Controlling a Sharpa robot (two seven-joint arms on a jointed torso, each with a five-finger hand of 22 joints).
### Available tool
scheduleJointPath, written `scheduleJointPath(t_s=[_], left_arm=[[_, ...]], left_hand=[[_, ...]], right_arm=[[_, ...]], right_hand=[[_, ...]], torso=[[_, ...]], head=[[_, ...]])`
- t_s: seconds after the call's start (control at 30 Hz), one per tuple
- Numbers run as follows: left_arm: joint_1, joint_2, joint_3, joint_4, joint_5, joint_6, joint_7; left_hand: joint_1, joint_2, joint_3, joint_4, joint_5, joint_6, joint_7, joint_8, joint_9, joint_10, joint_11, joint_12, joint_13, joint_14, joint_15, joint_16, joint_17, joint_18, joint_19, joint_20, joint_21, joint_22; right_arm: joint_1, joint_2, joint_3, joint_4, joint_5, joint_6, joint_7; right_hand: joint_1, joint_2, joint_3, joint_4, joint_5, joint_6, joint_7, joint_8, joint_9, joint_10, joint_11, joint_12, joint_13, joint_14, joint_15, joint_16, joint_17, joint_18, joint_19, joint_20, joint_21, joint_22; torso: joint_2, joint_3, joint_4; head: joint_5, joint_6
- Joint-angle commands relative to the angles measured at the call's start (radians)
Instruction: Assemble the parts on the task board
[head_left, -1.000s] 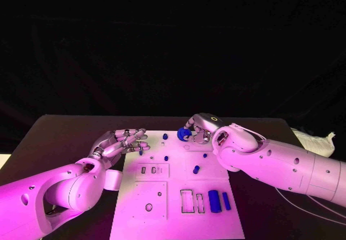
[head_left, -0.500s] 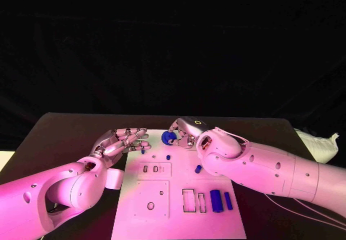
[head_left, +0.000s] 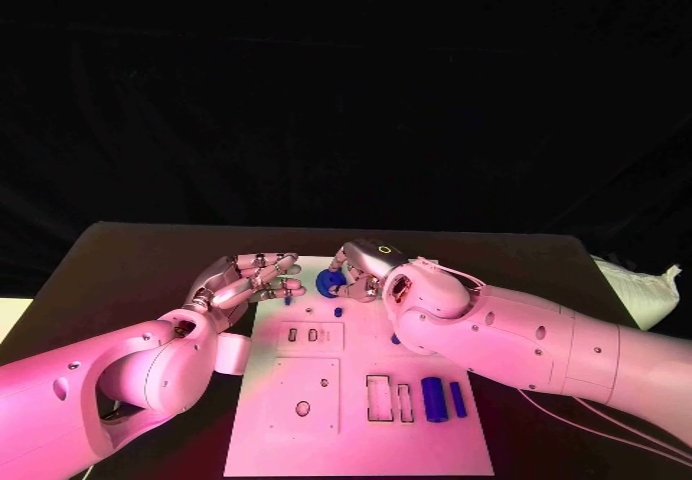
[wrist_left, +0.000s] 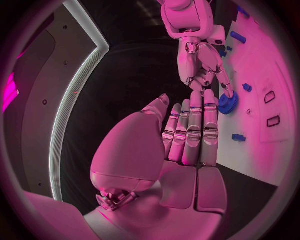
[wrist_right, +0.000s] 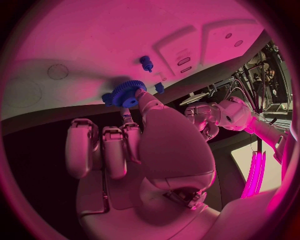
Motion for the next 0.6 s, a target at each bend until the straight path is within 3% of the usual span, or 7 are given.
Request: scheduleJointPath(t_s=[0.03,0.3,0.6], left_arm=[[0.001,0.003,0.001,0.0,0.003,0.02,0.007],[0.001,0.004,0.001,0.0,0.003,0.02,0.006],[0.001,0.004,0.001,0.0,0.003,0.022,0.005]], left_hand=[[0.0,-0.006,0.006,-0.001,0.0,-0.005,0.0,-0.003,-0.001,-0.004,-0.001,-0.003,-0.001,-0.004,0.004,-0.006,0.001,0.008,0.004,0.002,-0.006,-0.001],[0.0,-0.006,0.009,-0.003,0.0,-0.005,0.0,-0.003,-0.001,-0.005,-0.001,-0.003,-0.001,-0.004,0.004,-0.007,0.002,0.008,0.004,0.002,-0.007,-0.001],[0.0,-0.006,0.009,-0.003,0.0,-0.005,0.0,-0.003,-0.001,-0.005,-0.001,-0.003,-0.001,-0.004,0.004,-0.007,0.002,0.008,0.004,0.002,-0.007,-0.001]], right_arm=[[-0.001,0.008,-0.001,-0.009,-0.019,0.037,-0.009],[0.0,0.022,-0.002,-0.04,-0.026,0.042,-0.019],[0.0,0.035,-0.004,-0.055,-0.027,0.036,-0.022]], right_hand=[[-0.012,-0.003,0.008,0.001,-0.006,0.018,-0.011,0.0,0.01,0.015,-0.004,-0.003,0.117,0.088,-0.004,0.001,0.18,-0.018,0.003,-0.003,0.006,0.001],[-0.039,-0.026,0.009,0.004,-0.037,-0.031,0.008,-0.028,-0.002,-0.006,0.011,-0.043,0.089,0.088,0.008,0.0,0.179,-0.018,0.001,0.005,0.005,0.001],[-0.071,-0.046,-0.003,0.014,-0.069,-0.097,0.022,-0.029,-0.007,-0.038,0.025,-0.103,0.047,0.088,0.021,0.001,0.181,-0.017,-0.003,0.019,0.002,-0.003]], torso=[[0.0,0.0003,0.0004],[0.0,0.0009,0.0016],[0.001,0.0014,0.0003]], head=[[-0.002,0.0],[-0.002,-0.001],[-0.001,-0.002]])
